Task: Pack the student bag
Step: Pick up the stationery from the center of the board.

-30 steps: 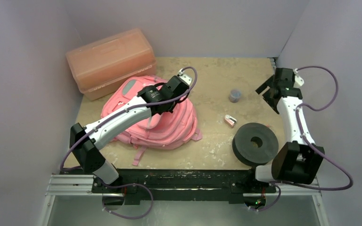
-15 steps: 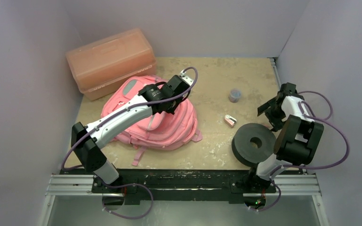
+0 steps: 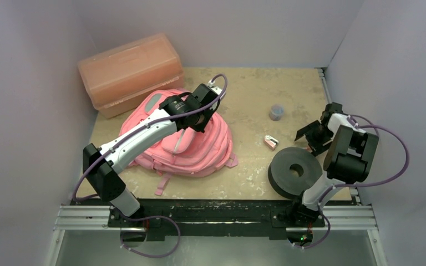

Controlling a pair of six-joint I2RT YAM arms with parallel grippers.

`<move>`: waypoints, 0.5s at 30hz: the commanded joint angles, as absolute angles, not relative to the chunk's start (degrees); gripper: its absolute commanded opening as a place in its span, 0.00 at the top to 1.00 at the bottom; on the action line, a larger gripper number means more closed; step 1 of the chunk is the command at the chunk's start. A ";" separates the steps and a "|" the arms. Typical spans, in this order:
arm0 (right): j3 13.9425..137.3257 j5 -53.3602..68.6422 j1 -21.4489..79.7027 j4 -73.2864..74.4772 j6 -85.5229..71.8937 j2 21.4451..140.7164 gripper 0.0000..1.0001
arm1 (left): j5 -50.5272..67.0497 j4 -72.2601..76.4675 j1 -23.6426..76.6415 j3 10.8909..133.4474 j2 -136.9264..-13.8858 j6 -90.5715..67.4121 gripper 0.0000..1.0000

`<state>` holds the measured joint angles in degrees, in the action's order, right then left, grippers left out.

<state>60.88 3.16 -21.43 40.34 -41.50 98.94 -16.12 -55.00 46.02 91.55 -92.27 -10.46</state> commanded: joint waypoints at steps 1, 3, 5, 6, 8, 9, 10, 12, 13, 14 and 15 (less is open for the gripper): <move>64.24 6.88 -20.69 38.68 -41.01 101.10 0.19 | -13.58 -53.22 46.40 94.66 -91.85 -11.78 1.00; 65.94 8.22 -20.67 38.40 -40.29 103.18 0.22 | -14.24 -53.27 46.26 94.65 -91.89 -11.57 1.00; 67.16 10.33 -20.66 37.56 -39.78 104.43 0.29 | -14.33 -53.21 46.26 94.61 -92.06 -11.51 1.00; 67.68 11.17 -20.67 37.08 -39.81 104.88 0.29 | -14.25 -53.30 46.32 94.59 -92.17 -11.51 1.00; 68.64 12.41 -20.44 36.43 -39.97 105.81 0.31 | -14.15 -53.19 46.32 94.65 -92.40 -11.43 1.00; 69.21 12.89 -20.33 36.42 -40.07 106.28 0.33 | -14.22 -53.32 46.33 94.59 -92.50 -11.43 1.00; 69.70 13.37 -20.16 36.28 -40.08 106.68 0.36 | -14.24 -53.35 46.32 94.65 -92.54 -11.38 1.00; 70.48 13.96 -20.01 35.90 -40.52 107.16 0.40 | -14.26 -53.26 46.27 94.63 -92.55 -11.36 1.00; 70.75 14.31 -19.93 35.61 -40.74 107.41 0.43 | -14.24 -53.29 46.32 94.73 -92.57 -11.34 1.00; 71.02 14.54 -19.81 35.39 -40.94 107.60 0.47 | -14.16 -53.34 46.32 94.71 -92.63 -11.34 1.00; 71.28 14.66 -19.64 35.02 -41.15 107.80 0.51 | -14.15 -53.29 46.24 94.72 -92.64 -11.35 1.00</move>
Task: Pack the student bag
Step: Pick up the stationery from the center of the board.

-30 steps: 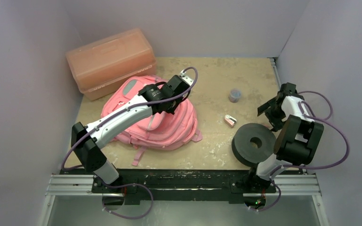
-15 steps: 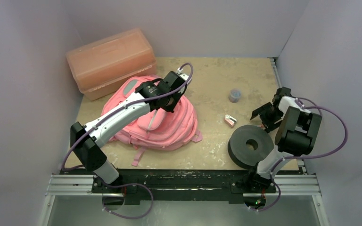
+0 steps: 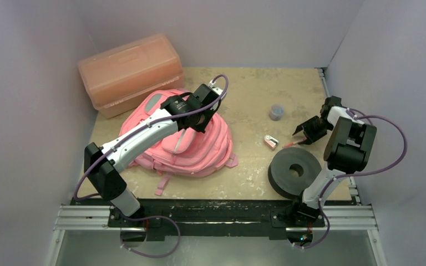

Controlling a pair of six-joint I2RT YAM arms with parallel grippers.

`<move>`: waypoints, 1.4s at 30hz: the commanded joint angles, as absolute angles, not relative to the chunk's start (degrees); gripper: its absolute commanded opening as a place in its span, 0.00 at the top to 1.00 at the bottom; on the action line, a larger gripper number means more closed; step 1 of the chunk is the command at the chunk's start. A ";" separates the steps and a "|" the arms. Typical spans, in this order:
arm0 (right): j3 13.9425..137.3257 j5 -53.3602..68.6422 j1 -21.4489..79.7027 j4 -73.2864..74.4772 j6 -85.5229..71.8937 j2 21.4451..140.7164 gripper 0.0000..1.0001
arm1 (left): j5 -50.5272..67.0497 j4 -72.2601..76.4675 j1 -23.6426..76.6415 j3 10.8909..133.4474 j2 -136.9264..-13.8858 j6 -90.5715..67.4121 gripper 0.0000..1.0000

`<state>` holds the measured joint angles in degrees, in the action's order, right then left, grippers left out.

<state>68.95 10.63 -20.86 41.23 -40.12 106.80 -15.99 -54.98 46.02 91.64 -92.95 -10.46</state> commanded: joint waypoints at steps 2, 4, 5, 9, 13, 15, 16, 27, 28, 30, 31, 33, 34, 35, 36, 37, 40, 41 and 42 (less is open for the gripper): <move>71.72 14.57 -19.13 34.90 -41.43 108.49 0.57 | -14.05 -53.27 46.24 94.68 -92.72 -11.35 1.00; 72.25 13.65 -18.40 34.91 -41.84 109.38 0.63 | -13.94 -53.32 46.23 94.69 -92.80 -11.34 1.00; 72.39 13.24 -17.92 34.71 -42.14 109.68 0.67 | -13.85 -53.32 46.30 94.74 -92.81 -11.34 1.00; 73.22 11.55 -16.11 33.67 -44.36 110.86 0.82 | -13.88 -53.28 46.15 94.69 -92.89 -11.38 1.00; 73.56 10.37 -15.42 31.97 -46.19 111.08 1.00 | -13.97 -53.30 46.10 94.71 -92.81 -11.27 1.00; 73.69 9.80 -15.46 31.59 -46.69 110.74 1.00 | -14.20 -53.42 45.99 94.68 -92.81 -11.11 1.00; 73.89 9.31 -15.47 31.51 -46.75 110.41 1.00 | -14.28 -53.47 45.90 94.81 -92.70 -11.08 1.00; 72.76 7.20 -15.61 27.81 -44.61 99.99 1.00 | -14.13 -53.45 45.67 94.71 -93.03 -11.16 1.00; 72.43 7.32 -15.59 27.44 -44.42 99.46 1.00 | -14.19 -53.44 45.67 94.66 -93.07 -11.24 1.00; 72.27 7.47 -15.64 27.36 -43.60 98.71 1.00 | -14.66 -53.29 45.63 94.59 -93.28 -11.04 1.00; 72.36 7.46 -15.64 27.23 -42.84 98.36 1.00 | -14.98 -53.40 45.65 94.61 -93.52 -10.87 1.00; 72.27 8.27 -15.60 26.62 -41.66 96.95 1.00 | -15.66 -53.58 45.62 94.69 -93.85 -10.74 1.00; 71.71 10.25 -15.50 25.35 -41.00 95.82 1.00 | -15.61 -53.60 45.64 94.69 -93.87 -10.67 1.00; 70.66 13.38 -15.18 23.47 -40.29 94.54 1.00 | -15.04 -53.57 45.43 94.78 -93.80 -10.73 1.00; 69.75 16.42 -14.71 21.35 -39.47 93.29 1.00 | -14.06 -53.45 45.20 94.83 -93.55 -10.84 1.00; 69.17 19.95 -13.63 20.11 -38.28 92.17 1.00 | -12.78 -53.33 44.88 94.82 -93.26 -11.00 1.00; 68.08 25.26 -8.02 19.20 -33.94 89.17 1.00 | -7.78 -52.24 42.83 94.14 -91.75 -12.49 1.00; 67.02 26.75 -6.25 18.48 -33.36 87.69 1.00 | -7.27 -51.47 42.34 93.65 -91.35 -12.82 1.00; 65.32 27.85 -4.81 17.24 -33.47 85.67 1.00 | -7.29 -51.12 42.05 93.31 -91.06 -12.91 1.00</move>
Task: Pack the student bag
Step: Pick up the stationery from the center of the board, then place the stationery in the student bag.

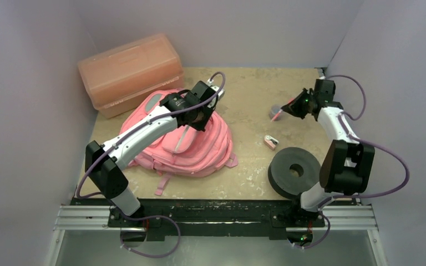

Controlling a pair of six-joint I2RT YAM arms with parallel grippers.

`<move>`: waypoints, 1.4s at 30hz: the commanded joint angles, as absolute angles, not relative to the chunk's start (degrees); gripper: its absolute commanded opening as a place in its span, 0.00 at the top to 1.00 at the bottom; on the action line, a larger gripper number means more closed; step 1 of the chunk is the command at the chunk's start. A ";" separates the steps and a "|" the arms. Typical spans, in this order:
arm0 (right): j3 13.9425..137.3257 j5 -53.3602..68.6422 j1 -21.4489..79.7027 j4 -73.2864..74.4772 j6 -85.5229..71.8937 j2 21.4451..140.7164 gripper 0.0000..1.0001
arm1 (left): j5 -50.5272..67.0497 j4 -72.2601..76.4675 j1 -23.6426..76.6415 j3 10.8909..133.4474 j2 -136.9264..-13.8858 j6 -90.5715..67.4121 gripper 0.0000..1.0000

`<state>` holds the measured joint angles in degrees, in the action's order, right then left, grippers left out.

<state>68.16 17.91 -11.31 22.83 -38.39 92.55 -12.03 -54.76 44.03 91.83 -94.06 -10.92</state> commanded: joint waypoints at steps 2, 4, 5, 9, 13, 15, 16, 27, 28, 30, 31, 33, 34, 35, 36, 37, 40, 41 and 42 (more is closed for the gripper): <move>61.37 29.32 -2.27 13.97 -35.05 81.34 1.00 | -8.71 -51.15 41.93 93.21 -90.70 -12.73 1.00; 58.47 30.85 0.22 11.33 -36.71 77.38 1.00 | -10.28 -50.95 41.92 93.05 -89.84 -12.45 1.00; 57.40 31.49 1.77 10.29 -37.62 75.86 1.00 | -10.93 -50.60 41.92 92.74 -89.30 -12.33 1.00; 53.74 37.66 8.17 2.61 -44.47 73.72 1.00 | -13.97 -48.36 41.92 90.85 -86.07 -11.75 1.00; 51.31 42.07 16.33 -8.23 -54.24 74.83 1.00 | -16.38 -46.20 42.01 88.81 -83.33 -11.29 1.00; 52.97 41.91 21.25 -10.13 -56.51 76.82 1.00 | -17.37 -45.19 42.16 87.98 -81.87 -11.17 1.00; 53.79 40.94 23.35 -9.89 -57.55 77.83 1.00 | -18.19 -44.45 42.37 87.31 -80.99 -10.98 1.00; 55.14 37.14 34.75 -22.25 -73.47 91.31 1.00 | -22.51 -40.78 43.99 84.25 -77.47 -10.28 1.00; 55.66 36.03 35.15 -23.36 -74.44 92.53 1.00 | -22.31 -40.79 44.03 84.25 -77.63 -10.29 1.00; 57.51 34.62 35.90 -25.56 -75.82 94.95 1.00 | -22.12 -40.70 44.18 84.19 -77.90 -10.03 1.00; 58.93 33.57 36.30 -25.05 -76.11 96.13 1.00 | -22.32 -40.71 44.25 84.15 -78.09 -9.97 1.00; 60.90 30.71 37.19 -24.15 -77.24 97.75 1.00 | -22.54 -40.77 44.30 84.28 -78.38 -9.76 1.00; 62.02 29.58 37.71 -24.24 -78.09 98.73 1.00 | -22.43 -40.76 44.34 84.36 -78.48 -9.73 1.00; 62.98 28.86 38.24 -24.26 -78.78 99.69 1.00 | -22.35 -40.76 44.35 84.36 -78.49 -9.70 1.00; 63.84 27.93 38.77 -24.14 -79.47 100.67 1.00 | -22.25 -40.76 44.33 84.36 -78.53 -9.59 1.00; 64.36 26.80 39.28 -24.17 -80.25 101.43 1.00 | -22.12 -40.71 44.38 84.37 -78.57 -9.60 1.00; 65.66 23.71 40.37 -23.55 -81.71 103.04 0.79 | -22.05 -40.75 44.38 84.42 -78.73 -9.53 1.00; 66.19 22.60 40.70 -22.61 -81.37 103.17 0.68 | -22.10 -40.79 44.38 84.44 -78.75 -9.50 1.00; 66.71 21.47 41.03 -21.61 -80.70 103.19 0.61 | -22.11 -40.83 44.38 84.54 -78.71 -9.49 1.00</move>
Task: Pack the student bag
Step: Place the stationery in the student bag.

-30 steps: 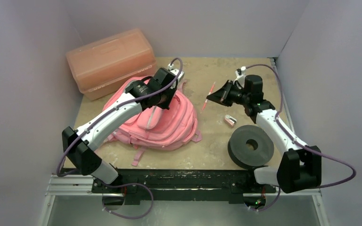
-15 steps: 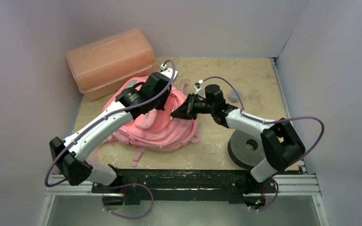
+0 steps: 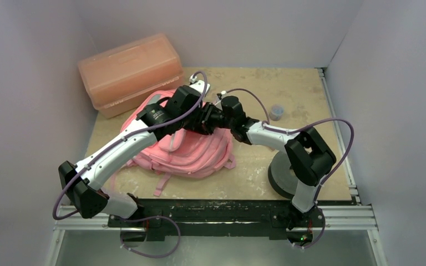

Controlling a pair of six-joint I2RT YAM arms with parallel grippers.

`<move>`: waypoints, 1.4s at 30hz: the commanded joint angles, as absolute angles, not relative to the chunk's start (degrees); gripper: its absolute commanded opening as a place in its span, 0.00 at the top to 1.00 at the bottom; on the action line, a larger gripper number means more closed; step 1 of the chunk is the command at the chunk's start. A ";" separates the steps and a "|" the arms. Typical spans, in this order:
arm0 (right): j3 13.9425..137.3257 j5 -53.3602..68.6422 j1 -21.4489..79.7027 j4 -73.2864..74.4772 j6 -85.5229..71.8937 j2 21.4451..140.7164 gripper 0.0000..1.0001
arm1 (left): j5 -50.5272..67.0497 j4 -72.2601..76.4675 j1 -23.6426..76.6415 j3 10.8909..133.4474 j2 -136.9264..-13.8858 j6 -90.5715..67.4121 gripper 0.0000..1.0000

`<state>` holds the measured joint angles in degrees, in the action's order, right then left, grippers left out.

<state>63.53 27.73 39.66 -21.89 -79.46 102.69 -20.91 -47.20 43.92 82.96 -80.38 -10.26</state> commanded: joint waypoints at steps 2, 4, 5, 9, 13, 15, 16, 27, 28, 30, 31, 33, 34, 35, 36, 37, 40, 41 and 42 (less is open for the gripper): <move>67.13 19.85 41.47 -20.07 -79.43 102.83 0.57 | -22.29 -40.98 44.38 84.57 -78.56 -9.47 1.00; 67.17 19.33 41.63 -18.80 -77.95 102.11 0.55 | -22.68 -40.68 44.38 84.30 -78.53 -9.13 1.00; 67.04 19.09 41.62 -17.26 -76.51 101.44 0.55 | -22.82 -40.65 44.41 84.27 -78.68 -9.02 1.00; 65.93 15.54 41.52 -11.43 -69.95 97.21 0.53 | -22.33 -41.43 44.46 85.02 -79.24 -9.12 1.00; 65.30 11.95 41.48 -5.27 -61.67 91.75 0.54 | -22.15 -40.97 44.69 84.65 -79.41 -9.07 1.00; 65.54 7.01 41.43 -0.68 -55.04 87.87 0.52 | -21.65 -42.50 44.82 85.71 -80.24 -9.42 1.00; 65.56 5.14 41.43 2.58 -52.08 86.17 0.49 | -21.80 -42.83 45.00 85.99 -80.32 -9.44 1.00; 64.03 -32.30 40.36 29.12 -29.12 67.26 0.02 | -21.68 -41.73 45.56 85.15 -80.08 -9.31 1.00; 63.88 -34.57 39.19 30.48 -27.84 67.04 0.01 | -21.35 -42.33 45.61 85.66 -80.51 -9.52 1.00; 62.84 -34.49 34.66 31.07 -25.72 66.78 0.01 | -20.50 -43.41 45.59 86.48 -81.01 -9.95 1.00; 62.05 -32.94 31.53 30.58 -25.14 66.72 0.01 | -20.26 -43.15 45.68 86.20 -80.97 -9.96 1.00; 60.84 -30.47 25.54 29.17 -25.04 67.45 0.01 | -20.22 -42.24 45.72 85.63 -80.90 -9.86 1.00; 60.55 -30.16 23.46 28.49 -25.36 68.30 0.01 | -20.17 -42.41 45.73 85.77 -81.20 -9.85 1.00; 60.68 -30.19 21.77 27.80 -25.61 69.66 0.01 | -20.02 -43.01 45.78 86.23 -81.47 -10.01 1.00; 61.00 -30.44 20.42 26.91 -25.82 71.33 0.01 | -20.04 -43.43 45.81 86.45 -81.55 -10.02 1.00; 61.63 -30.57 19.19 26.38 -26.21 73.33 0.01 | -20.20 -43.27 45.91 86.32 -81.44 -9.98 1.00; 65.73 -28.63 14.97 26.82 -27.77 81.20 0.01 | -21.24 -42.01 46.10 85.32 -81.40 -9.30 1.00; 67.04 -27.70 14.20 26.56 -27.78 83.82 0.01 | -21.42 -42.26 46.08 85.57 -81.72 -9.24 1.00; 68.27 -26.87 13.59 26.32 -27.59 86.37 0.01 | -21.52 -42.79 46.06 85.99 -81.96 -9.30 1.00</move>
